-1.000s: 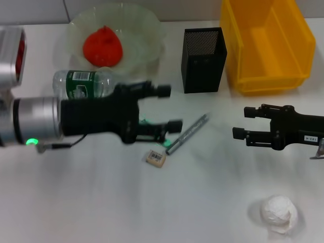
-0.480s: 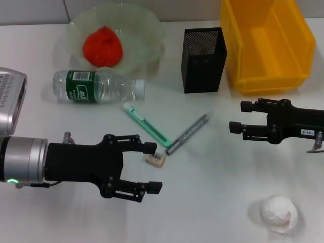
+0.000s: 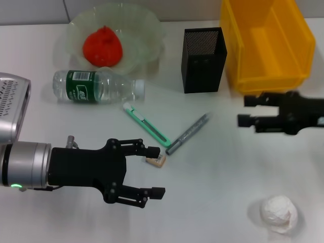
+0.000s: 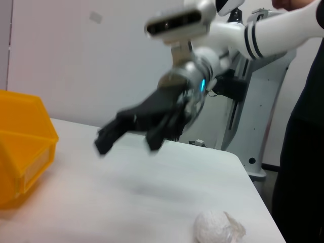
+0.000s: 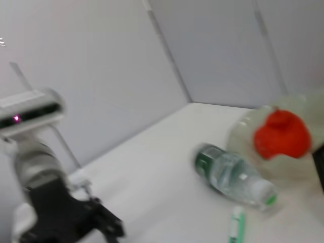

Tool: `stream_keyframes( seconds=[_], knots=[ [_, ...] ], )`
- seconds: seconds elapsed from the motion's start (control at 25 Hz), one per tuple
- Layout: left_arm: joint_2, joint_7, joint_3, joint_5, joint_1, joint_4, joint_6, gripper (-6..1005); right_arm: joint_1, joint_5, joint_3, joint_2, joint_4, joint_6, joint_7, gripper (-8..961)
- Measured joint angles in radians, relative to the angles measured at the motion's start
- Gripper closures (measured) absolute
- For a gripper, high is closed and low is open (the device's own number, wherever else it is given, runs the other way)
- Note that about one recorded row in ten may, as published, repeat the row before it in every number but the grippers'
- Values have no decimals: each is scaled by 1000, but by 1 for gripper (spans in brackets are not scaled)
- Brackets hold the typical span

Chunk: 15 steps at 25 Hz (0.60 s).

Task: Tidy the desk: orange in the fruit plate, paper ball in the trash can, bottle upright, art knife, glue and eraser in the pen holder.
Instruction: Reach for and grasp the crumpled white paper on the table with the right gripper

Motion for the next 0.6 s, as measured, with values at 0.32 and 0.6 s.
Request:
stream_keyframes(
  seconds=[0.32, 0.6],
  knots=[
    [-5, 9, 2, 1, -8, 1, -3, 139, 66, -34, 2, -52, -242, -287, 295, 182],
    [-5, 5, -1, 2, -11, 2, -4, 140, 151, -151, -7, -67, -411, -423, 452, 183]
  ],
)
